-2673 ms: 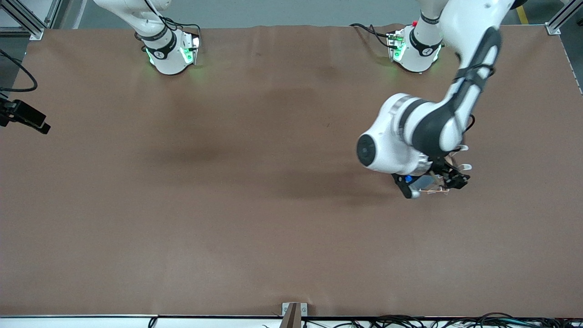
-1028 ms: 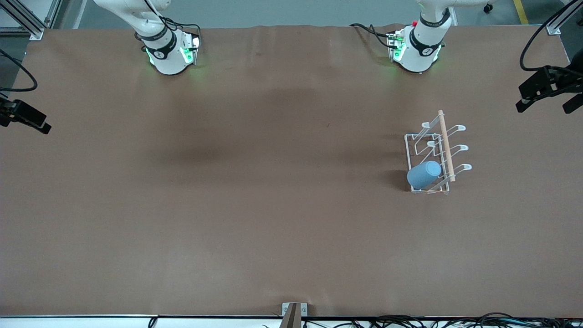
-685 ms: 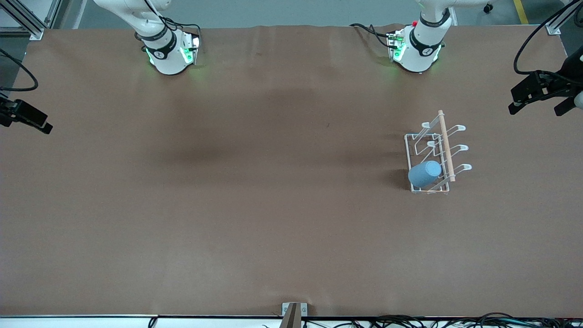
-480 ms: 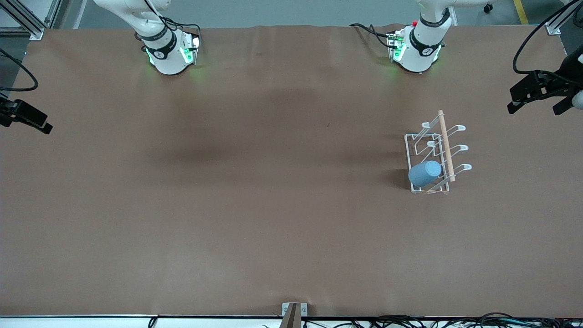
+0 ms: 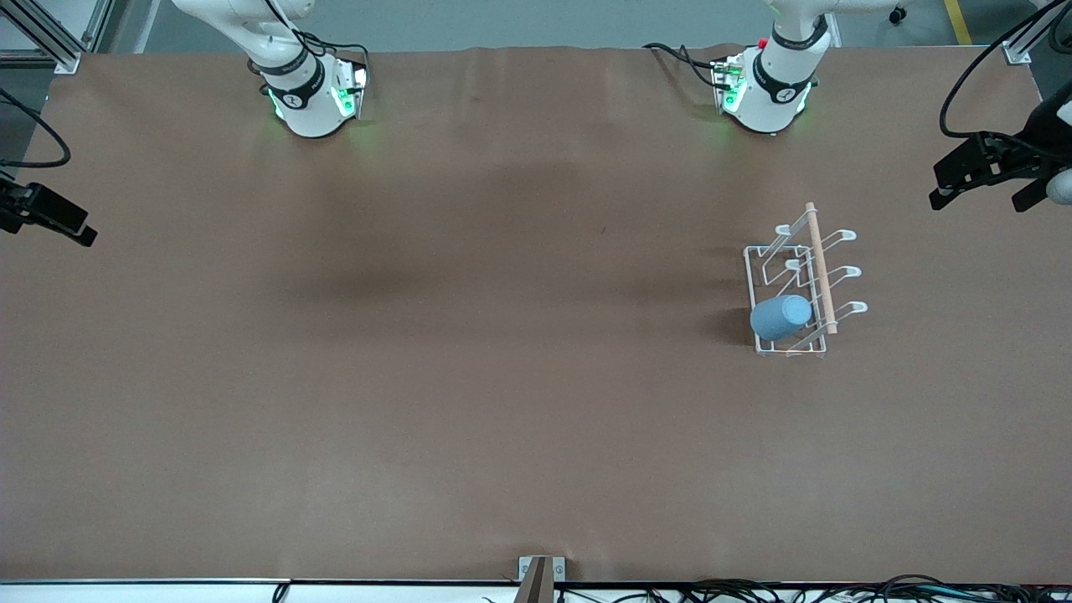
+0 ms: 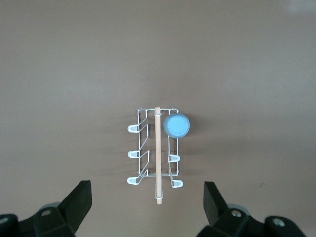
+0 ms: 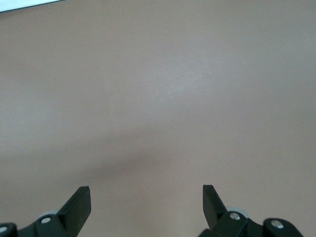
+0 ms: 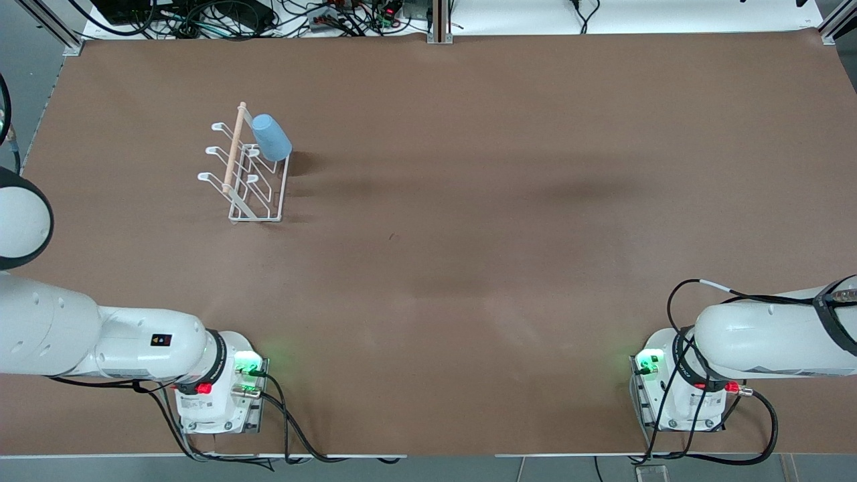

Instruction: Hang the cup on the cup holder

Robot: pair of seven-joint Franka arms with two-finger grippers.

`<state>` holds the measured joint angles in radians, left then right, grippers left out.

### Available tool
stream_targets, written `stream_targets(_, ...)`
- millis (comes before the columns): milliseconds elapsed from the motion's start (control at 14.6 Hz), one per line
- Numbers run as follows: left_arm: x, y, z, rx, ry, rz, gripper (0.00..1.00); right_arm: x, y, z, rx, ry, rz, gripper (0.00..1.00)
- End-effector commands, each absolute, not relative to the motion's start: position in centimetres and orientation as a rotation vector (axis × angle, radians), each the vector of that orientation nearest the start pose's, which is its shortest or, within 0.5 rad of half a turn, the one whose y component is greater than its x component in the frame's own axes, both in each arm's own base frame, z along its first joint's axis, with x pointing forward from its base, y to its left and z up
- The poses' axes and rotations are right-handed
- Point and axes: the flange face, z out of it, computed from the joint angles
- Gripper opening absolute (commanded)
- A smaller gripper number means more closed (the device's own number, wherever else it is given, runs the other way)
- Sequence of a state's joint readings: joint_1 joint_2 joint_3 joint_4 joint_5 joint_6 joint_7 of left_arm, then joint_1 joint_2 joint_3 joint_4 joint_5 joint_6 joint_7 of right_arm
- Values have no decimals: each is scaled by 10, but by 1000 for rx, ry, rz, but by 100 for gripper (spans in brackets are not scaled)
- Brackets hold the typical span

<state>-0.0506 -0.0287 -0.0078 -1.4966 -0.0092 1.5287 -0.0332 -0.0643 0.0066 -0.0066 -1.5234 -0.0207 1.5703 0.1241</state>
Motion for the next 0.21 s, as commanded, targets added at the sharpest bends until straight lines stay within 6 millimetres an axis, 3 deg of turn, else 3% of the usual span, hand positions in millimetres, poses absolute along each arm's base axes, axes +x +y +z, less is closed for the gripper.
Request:
stream_targets(0, 535, -32, 674, -3162, 2, -105, 100, 553, -41, 647, -3146, 308, -78, 100)
stream_targets(137, 535, -31, 674, -3160, 4, -105, 100, 553, -42, 647, -3146, 311, -78, 100)
